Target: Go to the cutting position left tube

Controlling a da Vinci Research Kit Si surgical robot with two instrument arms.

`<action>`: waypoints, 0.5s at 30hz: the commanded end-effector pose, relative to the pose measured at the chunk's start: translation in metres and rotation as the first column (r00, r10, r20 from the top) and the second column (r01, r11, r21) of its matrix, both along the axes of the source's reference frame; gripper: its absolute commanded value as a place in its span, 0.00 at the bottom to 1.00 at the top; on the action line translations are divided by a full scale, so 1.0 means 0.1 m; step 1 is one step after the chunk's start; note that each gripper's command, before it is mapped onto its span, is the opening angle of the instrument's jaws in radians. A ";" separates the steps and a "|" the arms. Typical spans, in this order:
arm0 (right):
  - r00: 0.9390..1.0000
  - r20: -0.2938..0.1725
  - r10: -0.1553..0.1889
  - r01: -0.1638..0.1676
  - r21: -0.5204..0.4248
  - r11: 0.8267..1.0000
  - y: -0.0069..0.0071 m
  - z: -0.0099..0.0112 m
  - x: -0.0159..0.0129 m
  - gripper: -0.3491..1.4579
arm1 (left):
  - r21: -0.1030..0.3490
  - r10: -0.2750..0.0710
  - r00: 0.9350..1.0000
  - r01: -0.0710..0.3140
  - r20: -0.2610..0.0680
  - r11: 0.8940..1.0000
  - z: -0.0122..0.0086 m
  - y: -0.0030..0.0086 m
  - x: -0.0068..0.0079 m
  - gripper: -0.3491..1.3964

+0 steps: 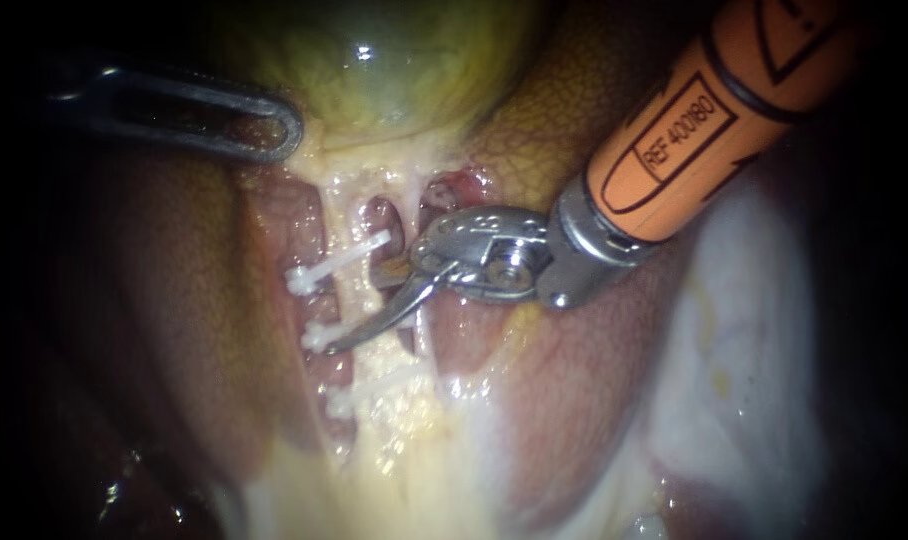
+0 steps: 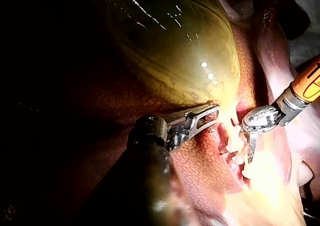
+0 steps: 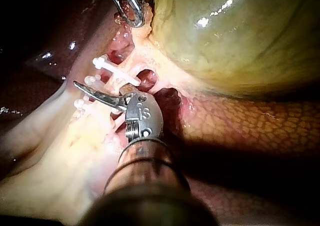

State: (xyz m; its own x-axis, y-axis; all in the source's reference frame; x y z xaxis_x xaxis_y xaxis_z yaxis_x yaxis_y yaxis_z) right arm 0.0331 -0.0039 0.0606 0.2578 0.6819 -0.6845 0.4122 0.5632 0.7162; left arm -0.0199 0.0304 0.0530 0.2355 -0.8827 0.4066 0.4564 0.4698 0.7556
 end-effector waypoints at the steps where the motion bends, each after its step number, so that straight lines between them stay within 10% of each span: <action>1: 1.000 -0.003 0.005 -0.005 0.006 1.000 -0.001 0.000 0.002 0.73 | 0.000 -0.001 1.000 0.001 0.000 1.000 0.000 0.000 0.000 0.00; 15: 0.998 -0.047 0.043 -0.038 0.090 0.995 -0.006 -0.026 0.012 0.74 | 0.001 0.000 1.000 0.000 0.000 1.000 -0.001 0.000 0.000 0.00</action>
